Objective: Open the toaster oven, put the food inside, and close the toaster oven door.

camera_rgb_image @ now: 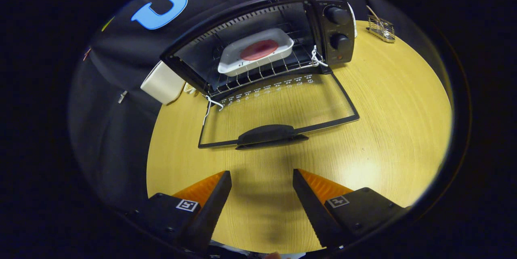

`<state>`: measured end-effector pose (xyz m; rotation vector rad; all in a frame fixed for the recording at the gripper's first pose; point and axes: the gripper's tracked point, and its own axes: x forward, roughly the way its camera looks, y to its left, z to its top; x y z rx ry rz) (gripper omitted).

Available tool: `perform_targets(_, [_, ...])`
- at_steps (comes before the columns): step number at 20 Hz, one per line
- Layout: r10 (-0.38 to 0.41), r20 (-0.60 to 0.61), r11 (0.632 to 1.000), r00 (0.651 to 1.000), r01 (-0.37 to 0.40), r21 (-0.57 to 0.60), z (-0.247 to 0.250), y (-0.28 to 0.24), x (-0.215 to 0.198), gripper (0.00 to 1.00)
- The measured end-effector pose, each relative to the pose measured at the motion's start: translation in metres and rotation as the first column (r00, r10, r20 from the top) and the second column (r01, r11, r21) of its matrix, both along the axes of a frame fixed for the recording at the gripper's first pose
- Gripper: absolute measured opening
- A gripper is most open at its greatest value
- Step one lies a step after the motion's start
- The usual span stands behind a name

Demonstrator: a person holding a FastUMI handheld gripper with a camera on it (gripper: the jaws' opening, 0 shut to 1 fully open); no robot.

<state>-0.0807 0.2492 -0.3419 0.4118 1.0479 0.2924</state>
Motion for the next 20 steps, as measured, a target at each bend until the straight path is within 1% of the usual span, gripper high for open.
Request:
perform_targets(6, [-0.038, 0.027, 0.998, 0.999, 0.039, -0.048, -0.021, -0.002, 0.028, 0.99])
perform_targets(8, [-0.058, 0.055, 0.996, 0.997, 0.061, -0.059, -0.02, -0.006, 0.04, 0.98])
perform_targets(11, [-0.038, 0.064, 0.996, 0.997, 0.043, -0.078, -0.018, -0.005, 0.041, 0.99])
perform_targets(17, [-0.041, 0.104, 0.998, 0.994, 0.045, -0.038, 0.008, -0.008, 0.037, 0.98])
perform_targets(20, [-0.06, 0.127, 0.998, 0.99, 0.06, 0.002, 0.028, -0.011, 0.037, 0.98])
